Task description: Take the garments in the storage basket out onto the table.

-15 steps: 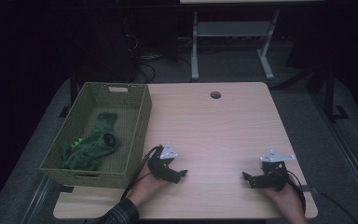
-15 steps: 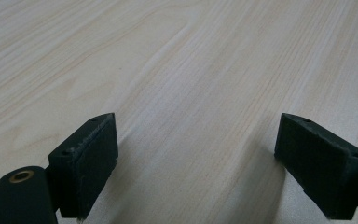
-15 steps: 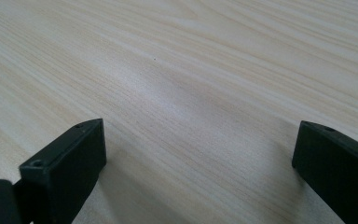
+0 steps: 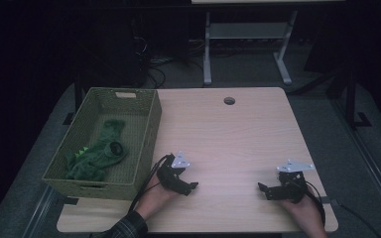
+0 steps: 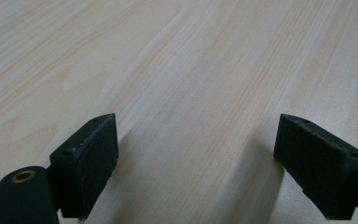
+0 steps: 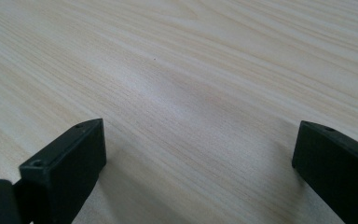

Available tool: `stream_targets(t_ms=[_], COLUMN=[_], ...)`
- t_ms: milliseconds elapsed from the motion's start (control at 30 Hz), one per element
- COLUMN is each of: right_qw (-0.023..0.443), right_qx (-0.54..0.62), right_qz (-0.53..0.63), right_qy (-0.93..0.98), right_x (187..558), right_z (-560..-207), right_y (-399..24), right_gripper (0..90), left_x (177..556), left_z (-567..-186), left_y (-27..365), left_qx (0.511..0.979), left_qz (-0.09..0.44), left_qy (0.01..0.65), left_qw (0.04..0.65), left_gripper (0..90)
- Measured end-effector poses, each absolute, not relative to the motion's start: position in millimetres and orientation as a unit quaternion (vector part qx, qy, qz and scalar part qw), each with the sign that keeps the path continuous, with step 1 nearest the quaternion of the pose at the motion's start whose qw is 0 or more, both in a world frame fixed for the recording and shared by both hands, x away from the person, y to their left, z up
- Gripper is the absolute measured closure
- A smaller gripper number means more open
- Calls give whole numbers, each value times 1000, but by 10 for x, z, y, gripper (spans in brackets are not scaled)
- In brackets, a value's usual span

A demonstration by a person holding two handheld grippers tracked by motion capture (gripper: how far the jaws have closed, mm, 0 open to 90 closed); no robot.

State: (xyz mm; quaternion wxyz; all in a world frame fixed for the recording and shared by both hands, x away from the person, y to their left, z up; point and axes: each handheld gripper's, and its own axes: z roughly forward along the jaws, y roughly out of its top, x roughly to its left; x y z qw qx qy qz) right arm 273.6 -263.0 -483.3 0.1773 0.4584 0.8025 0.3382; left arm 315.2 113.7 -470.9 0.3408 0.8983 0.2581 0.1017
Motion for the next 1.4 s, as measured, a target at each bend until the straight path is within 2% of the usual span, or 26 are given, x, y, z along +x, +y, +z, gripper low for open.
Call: stream_targets(t_ms=[667, 1400], right_qw=[176, 178], right_qx=[460, 458], right_qz=[338, 338], right_qy=[802, 803], right_x=[2735, 2736], right_z=[-4832, -4833], right_y=[-2628, -2630], right_gripper=[27, 27], left_x=[3158, 3175], left_z=[-4535, -4195], left_y=[1102, 1169], left_qx=[906, 890], left_qz=[95, 67], left_qy=[252, 259], left_qw=[327, 369], left_gripper=[132, 133])
